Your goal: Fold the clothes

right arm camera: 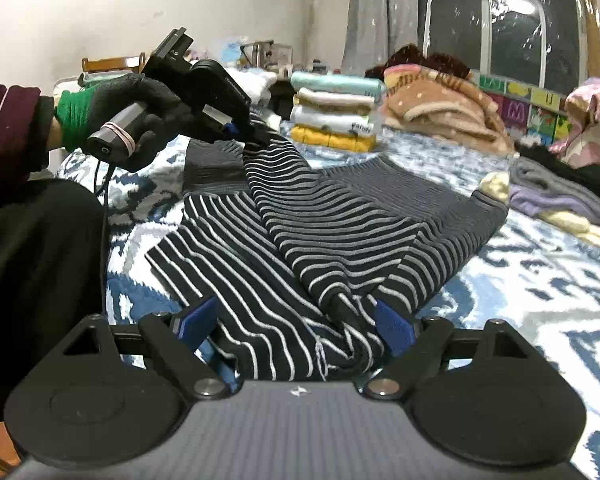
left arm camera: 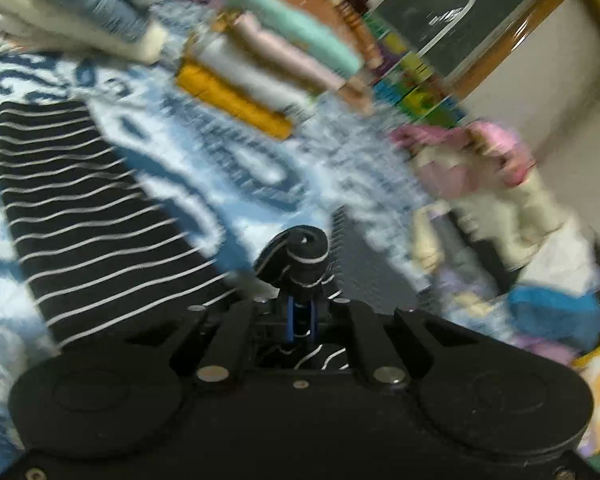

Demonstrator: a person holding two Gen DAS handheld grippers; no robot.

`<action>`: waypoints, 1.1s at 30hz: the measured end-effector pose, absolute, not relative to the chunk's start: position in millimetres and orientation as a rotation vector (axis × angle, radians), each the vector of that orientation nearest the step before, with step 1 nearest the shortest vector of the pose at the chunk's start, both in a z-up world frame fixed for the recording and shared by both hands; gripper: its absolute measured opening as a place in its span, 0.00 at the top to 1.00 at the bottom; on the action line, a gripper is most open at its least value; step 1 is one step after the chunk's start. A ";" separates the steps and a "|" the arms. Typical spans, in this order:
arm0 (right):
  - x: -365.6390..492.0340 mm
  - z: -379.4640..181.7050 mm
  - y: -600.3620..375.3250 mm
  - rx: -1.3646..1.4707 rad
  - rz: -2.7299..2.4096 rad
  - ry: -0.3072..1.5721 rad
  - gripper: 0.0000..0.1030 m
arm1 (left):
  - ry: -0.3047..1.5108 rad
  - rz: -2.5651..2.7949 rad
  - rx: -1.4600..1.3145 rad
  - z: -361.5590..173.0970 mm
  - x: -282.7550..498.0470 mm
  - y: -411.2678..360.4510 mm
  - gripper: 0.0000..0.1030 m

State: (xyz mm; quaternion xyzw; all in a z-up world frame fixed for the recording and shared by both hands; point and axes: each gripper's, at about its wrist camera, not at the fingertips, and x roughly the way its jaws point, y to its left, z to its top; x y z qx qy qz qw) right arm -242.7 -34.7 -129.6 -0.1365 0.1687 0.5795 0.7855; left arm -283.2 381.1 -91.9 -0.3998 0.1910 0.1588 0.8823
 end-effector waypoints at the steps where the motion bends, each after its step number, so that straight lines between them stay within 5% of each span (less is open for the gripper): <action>1: -243.1 -129.7 -35.3 -0.295 1.256 0.363 0.17 | 0.376 0.318 -0.839 -89.9 -284.7 381.2 0.96; 5: -249.4 -138.8 -28.8 -0.387 1.282 0.386 0.17 | 0.493 0.424 -0.793 -101.5 -273.3 385.7 0.96; 9: -263.7 -133.2 -29.3 -0.431 1.263 0.286 0.19 | 0.325 0.324 -0.843 -88.5 -291.8 379.7 0.96; 14: -270.4 -143.5 -17.9 -0.553 1.319 0.344 0.15 | 0.486 0.452 -0.823 -105.3 -276.5 386.3 0.96; 33: -239.2 -127.8 0.4 -0.519 1.330 0.404 0.15 | 0.385 0.360 -0.848 -66.1 -263.4 369.0 0.96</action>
